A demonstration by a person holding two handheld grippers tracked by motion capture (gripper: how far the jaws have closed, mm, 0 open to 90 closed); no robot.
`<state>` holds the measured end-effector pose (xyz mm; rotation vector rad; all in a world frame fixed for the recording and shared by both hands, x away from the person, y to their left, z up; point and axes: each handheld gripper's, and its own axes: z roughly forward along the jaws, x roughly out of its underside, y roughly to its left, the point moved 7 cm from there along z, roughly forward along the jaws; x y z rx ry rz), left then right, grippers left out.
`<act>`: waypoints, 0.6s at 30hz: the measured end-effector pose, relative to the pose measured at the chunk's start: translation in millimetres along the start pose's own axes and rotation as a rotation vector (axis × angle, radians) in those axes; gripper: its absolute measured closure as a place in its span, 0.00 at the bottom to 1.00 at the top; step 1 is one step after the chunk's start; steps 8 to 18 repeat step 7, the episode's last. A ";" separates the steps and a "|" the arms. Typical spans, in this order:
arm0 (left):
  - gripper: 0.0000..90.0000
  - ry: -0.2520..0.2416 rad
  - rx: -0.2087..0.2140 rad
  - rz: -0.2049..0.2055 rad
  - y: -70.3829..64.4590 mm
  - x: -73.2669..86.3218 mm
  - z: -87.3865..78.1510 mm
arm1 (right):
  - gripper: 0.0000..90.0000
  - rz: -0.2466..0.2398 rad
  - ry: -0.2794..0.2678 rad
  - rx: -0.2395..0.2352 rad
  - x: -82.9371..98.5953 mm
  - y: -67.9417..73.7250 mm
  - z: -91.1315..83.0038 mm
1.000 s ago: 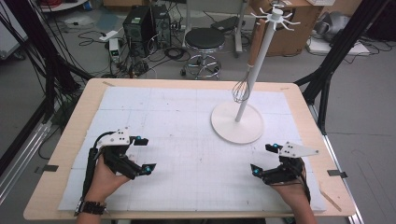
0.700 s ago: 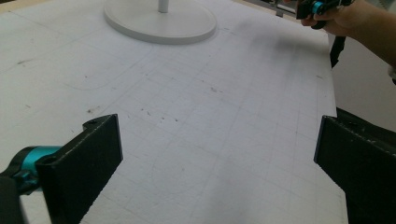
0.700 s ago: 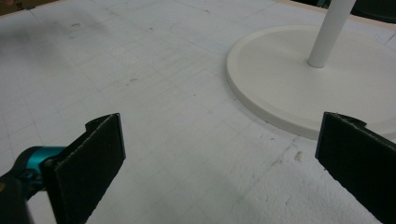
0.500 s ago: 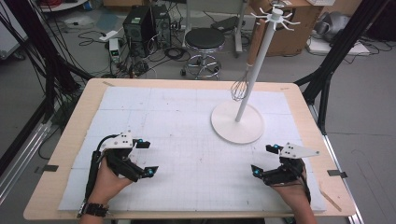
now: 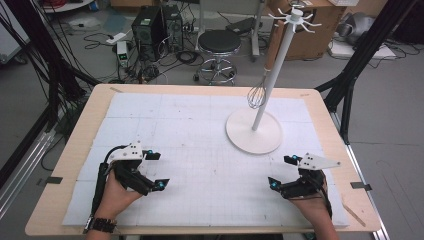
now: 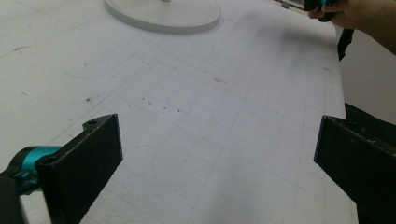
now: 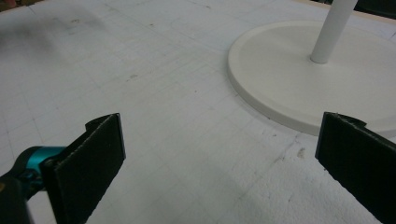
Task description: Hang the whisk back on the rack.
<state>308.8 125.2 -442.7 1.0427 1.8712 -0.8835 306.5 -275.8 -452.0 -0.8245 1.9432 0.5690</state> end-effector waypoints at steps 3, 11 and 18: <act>0.02 -0.002 0.003 0.003 -0.1 -0.1 -0.4 | 0.00 0.004 0.004 -0.001 0.2 0.8 0.3; 0.02 0.002 0.001 -0.001 0.3 1.0 0.0 | 0.00 0.005 0.004 -0.002 0.3 0.7 0.1; 0.02 0.002 0.001 -0.001 0.3 1.0 0.0 | 0.00 0.005 0.004 -0.002 0.3 0.7 0.1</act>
